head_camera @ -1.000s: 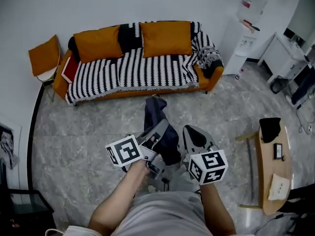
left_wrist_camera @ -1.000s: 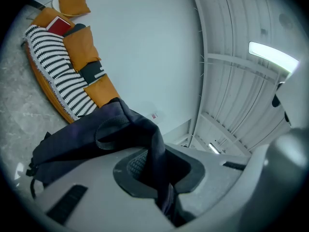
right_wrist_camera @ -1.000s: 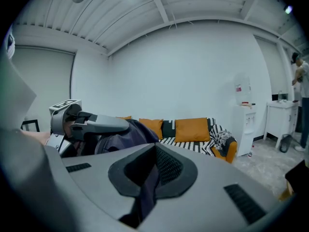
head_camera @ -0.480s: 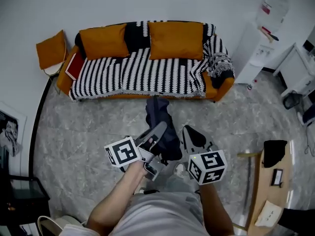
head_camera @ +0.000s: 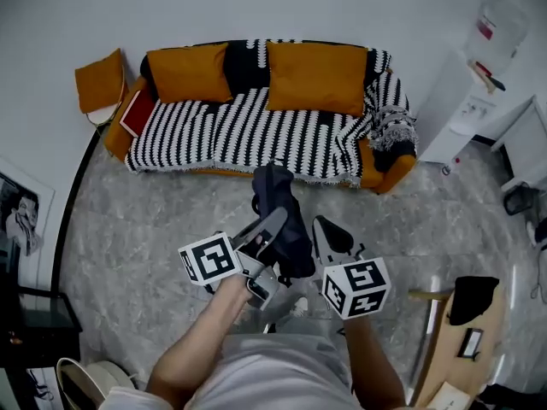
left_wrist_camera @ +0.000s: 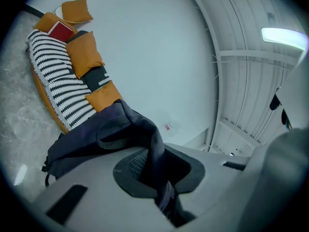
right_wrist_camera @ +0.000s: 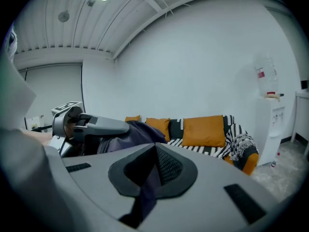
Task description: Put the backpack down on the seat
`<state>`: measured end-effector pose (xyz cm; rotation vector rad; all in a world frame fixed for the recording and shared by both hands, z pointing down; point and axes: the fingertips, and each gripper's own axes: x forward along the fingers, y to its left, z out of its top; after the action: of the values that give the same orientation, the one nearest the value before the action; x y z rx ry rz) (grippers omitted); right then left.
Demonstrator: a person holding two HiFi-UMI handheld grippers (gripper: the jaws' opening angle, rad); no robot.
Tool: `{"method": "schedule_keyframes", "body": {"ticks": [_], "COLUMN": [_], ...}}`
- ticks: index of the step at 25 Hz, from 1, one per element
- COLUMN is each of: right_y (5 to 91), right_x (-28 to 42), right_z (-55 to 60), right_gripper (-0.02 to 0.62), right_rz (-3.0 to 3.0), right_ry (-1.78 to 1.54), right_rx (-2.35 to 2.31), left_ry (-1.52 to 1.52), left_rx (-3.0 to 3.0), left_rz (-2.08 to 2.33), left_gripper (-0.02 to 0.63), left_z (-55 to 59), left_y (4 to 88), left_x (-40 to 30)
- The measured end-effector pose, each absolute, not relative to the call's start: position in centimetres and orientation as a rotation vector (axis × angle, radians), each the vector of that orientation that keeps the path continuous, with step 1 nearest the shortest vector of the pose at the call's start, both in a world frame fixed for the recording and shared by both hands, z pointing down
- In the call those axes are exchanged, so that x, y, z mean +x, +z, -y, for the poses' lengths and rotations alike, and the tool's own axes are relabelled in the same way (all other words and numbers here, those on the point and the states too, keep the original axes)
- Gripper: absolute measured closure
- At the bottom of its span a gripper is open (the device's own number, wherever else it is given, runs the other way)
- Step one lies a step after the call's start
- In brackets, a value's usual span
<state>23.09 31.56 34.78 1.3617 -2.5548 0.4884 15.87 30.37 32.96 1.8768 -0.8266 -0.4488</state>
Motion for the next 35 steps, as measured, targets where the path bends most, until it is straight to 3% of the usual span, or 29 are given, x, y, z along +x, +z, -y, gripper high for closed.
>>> {"method": "schedule_keyframes", "body": {"ticks": [15, 35], "right_y": [35.7, 37.7], "right_x": [21.2, 5.0], "right_z": [-25.6, -8.9], "right_gripper": [0.594, 0.594], "right_rz": [2.610, 2.564], "right_ry": [0.469, 0.505], "right_rx": [1.196, 1.126], "left_ry": [-0.534, -0.538], "left_rx": [1.799, 1.740], "left_rz": [0.952, 0.936], "left_gripper": [0.578, 0.578], "left_z": [-24.8, -8.8], "left_y": [34.3, 36.8], "left_x": [13.4, -1.7]}}
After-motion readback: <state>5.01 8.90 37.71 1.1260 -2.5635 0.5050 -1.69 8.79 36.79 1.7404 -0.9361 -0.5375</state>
